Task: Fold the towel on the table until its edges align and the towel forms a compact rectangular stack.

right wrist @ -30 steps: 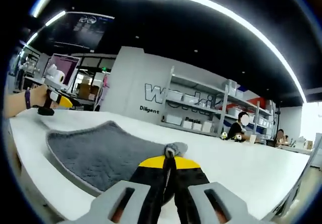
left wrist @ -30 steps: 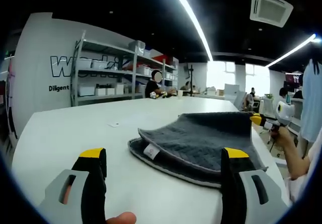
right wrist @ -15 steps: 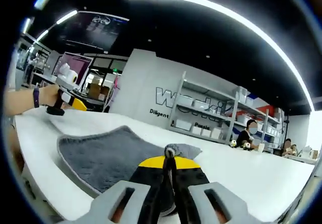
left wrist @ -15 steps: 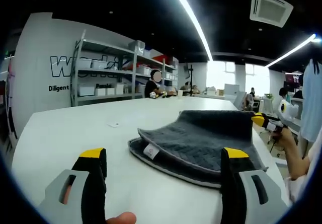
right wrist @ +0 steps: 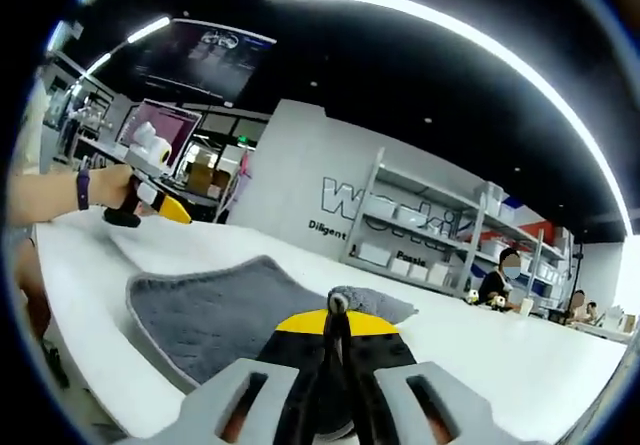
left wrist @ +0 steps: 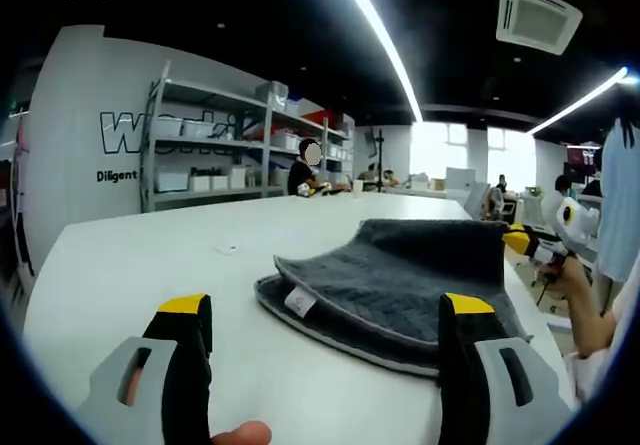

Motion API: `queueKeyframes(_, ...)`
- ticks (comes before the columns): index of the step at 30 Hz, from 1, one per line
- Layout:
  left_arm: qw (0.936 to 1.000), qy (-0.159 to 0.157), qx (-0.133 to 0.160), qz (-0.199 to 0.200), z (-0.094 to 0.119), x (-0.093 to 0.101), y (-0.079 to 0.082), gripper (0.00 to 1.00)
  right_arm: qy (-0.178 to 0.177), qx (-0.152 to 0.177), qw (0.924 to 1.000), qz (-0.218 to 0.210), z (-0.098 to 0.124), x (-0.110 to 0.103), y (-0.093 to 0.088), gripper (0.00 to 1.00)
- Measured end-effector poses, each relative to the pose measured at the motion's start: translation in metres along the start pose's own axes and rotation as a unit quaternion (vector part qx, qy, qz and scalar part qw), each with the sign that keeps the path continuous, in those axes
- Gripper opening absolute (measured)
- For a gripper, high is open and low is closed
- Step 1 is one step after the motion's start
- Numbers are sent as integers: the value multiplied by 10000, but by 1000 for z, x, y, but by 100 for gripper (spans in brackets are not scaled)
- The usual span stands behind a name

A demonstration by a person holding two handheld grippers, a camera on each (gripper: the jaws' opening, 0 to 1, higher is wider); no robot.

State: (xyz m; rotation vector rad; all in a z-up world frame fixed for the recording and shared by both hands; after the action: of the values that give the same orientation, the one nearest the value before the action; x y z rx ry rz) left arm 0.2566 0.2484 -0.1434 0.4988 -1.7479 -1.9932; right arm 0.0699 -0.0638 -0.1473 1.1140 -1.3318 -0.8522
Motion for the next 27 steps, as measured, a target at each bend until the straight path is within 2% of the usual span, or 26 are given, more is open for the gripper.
queueKeyframes(8, 10000, 10, -18, 4, 1, 4, -3, 92, 54, 71, 10000, 41, -1, -5, 4, 0)
queueKeyframes(14, 9999, 33, -136, -10, 1, 8, -8, 92, 60, 125, 9999, 63, -1, -7, 6, 0)
queueKeyframes(19, 9999, -49, -136, -61, 2, 13, -8, 92, 76, 164, 9998, 90, -2, -8, 9, 0)
queueKeyframes(27, 9998, -50, -152, -84, 4, 18, -11, 92, 25, 244, 9997, 74, -4, -2, 15, 0)
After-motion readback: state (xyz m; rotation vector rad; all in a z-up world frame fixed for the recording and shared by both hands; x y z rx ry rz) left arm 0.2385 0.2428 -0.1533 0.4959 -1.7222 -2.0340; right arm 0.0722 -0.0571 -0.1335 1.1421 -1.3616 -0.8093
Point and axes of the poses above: the point that each gripper's makers call its tool centre point, and the gripper's own axes: z roughly backward along the fingers, x roughly to its right, y roughly out of its top, the point moved 9 cm from there along z, roughly backward along the fingers, and after that the axes turned 2 degrees about -z, right-handed, at the moved point
